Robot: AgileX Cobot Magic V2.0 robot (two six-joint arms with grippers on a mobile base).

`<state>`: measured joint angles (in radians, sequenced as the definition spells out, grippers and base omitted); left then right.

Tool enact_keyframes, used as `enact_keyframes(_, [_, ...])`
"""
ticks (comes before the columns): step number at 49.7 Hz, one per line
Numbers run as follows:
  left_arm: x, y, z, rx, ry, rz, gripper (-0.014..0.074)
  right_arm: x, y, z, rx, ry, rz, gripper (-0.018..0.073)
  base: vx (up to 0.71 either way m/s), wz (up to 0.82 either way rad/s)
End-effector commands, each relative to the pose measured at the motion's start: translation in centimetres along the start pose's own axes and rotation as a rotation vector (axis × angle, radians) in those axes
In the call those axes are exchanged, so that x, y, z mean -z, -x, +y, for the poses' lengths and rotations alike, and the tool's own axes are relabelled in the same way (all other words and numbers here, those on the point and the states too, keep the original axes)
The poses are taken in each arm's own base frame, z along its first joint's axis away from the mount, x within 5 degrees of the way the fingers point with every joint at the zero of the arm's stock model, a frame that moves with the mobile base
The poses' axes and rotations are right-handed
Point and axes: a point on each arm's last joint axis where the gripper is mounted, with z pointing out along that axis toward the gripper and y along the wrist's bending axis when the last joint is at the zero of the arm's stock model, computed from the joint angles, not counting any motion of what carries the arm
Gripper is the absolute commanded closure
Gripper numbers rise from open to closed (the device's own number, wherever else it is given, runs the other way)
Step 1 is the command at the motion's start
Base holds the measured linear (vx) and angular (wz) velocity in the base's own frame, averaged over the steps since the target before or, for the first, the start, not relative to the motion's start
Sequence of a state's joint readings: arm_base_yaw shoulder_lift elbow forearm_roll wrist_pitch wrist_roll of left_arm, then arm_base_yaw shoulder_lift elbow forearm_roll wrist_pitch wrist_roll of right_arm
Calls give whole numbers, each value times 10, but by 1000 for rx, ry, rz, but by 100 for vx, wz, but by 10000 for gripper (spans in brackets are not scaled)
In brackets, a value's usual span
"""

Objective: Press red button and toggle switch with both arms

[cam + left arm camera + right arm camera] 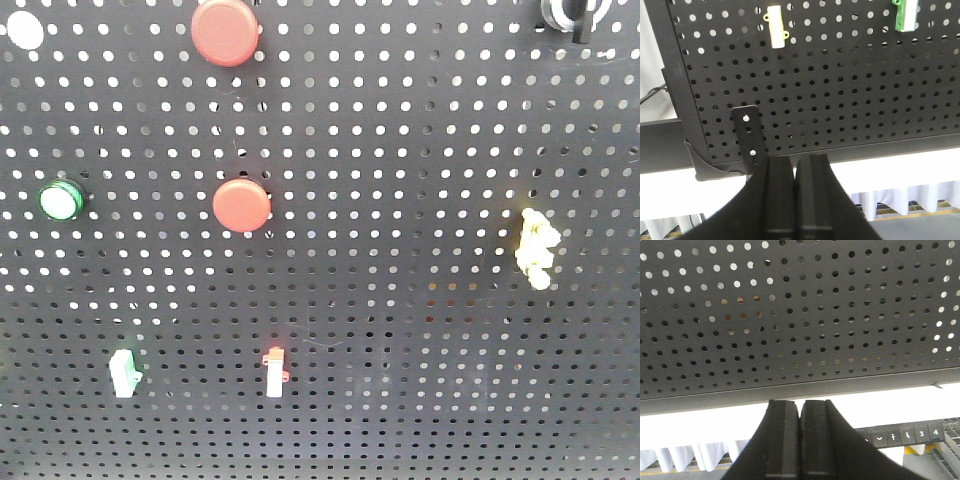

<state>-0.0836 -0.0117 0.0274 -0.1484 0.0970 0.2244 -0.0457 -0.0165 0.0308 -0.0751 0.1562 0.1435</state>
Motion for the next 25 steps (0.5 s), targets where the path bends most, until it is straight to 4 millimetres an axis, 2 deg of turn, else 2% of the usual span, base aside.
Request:
enact_keyframes(1, [0, -4, 1, 10, 17, -56, 595, 0, 5, 0, 14, 4, -85, 562, 0, 0])
enact_keyframes(10, [0, -2, 1, 10, 21, -71, 595, 1, 7, 1, 14, 8, -114, 562, 0, 0])
enact_keyframes(15, [0, 3, 2, 10, 32, -124, 595, 3, 19, 2, 0, 26, -233, 562, 0, 0])
enact_keyframes(21, [6, 27, 6, 14, 63, -290, 595, 12, 44, 4, -107, 64, -467, 562, 0, 0])
enact_keyframes(25, [14, 55, 8, 20, 76, -402, 595, 20, 69, 5, -135, 78, -530, 562, 0, 0])
